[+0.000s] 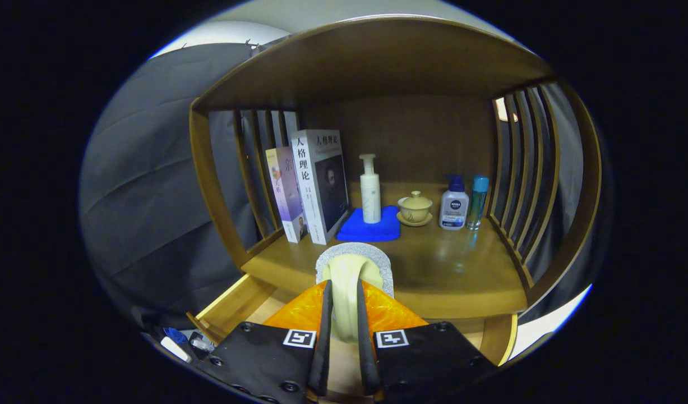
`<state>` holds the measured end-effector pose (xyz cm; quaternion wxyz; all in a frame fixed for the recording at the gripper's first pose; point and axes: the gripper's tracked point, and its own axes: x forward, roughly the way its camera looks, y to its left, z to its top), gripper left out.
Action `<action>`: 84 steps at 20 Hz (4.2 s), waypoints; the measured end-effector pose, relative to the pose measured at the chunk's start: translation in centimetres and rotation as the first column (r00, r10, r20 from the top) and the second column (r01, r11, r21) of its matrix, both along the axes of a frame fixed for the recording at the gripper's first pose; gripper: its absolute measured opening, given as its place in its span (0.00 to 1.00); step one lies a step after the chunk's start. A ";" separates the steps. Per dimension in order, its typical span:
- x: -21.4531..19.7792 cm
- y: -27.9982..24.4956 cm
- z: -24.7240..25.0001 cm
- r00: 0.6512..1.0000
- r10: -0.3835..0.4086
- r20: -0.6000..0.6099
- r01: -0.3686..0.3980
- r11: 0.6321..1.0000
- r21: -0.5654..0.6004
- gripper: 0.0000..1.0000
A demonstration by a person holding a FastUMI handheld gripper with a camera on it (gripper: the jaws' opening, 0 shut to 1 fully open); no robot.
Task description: Pull open the drawer, take out the items inside it, and place them on the countertop above the cabinet.
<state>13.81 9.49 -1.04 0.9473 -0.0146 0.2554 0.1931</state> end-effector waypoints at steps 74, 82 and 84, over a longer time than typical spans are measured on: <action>-21.8 -1.7 -12.2 0.916 -0.156 0.370 0.184 0.982 -0.042 0.98; -21.0 -1.8 -16.6 0.938 -0.162 0.306 0.191 0.979 -0.069 0.98; -20.4 -1.9 -17.4 0.942 -0.174 0.286 0.199 0.978 -0.060 0.98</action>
